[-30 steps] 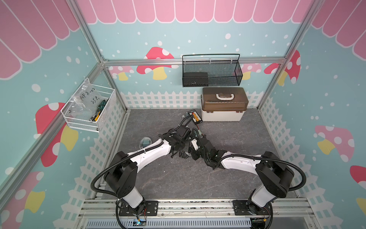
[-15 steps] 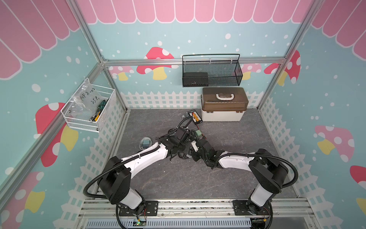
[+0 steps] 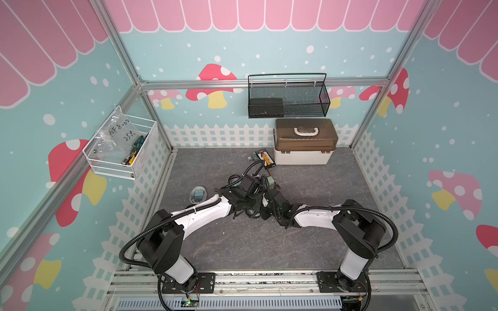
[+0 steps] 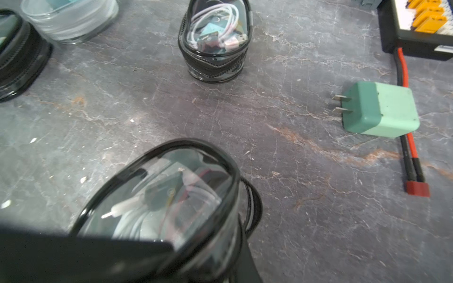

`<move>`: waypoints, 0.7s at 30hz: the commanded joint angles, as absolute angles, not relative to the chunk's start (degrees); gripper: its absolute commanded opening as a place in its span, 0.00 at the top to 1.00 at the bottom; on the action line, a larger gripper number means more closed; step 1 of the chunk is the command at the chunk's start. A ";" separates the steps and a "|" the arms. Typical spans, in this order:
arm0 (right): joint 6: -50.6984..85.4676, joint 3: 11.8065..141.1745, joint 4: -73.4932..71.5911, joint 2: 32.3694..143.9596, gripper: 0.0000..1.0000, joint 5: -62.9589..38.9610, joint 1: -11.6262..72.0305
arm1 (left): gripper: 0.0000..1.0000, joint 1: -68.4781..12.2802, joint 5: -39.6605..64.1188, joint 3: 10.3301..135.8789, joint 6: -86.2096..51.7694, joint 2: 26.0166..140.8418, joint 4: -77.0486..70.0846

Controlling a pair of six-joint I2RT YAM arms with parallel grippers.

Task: Pack away charging kits
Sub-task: Place the charging cable in the storage bag.

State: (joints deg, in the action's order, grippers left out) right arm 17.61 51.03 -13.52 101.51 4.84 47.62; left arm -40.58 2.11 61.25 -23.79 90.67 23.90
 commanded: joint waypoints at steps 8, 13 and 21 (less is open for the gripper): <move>22.05 56.29 -12.78 105.31 0.91 5.46 47.27 | 1.00 -41.13 5.75 58.14 -23.53 91.54 18.20; 22.15 55.92 -11.81 103.37 0.59 7.76 47.29 | 1.00 -40.65 0.49 58.69 -25.58 92.24 19.76; 24.56 59.02 -7.41 98.61 0.35 8.68 43.69 | 1.00 -40.28 -9.16 60.80 -26.98 89.43 24.66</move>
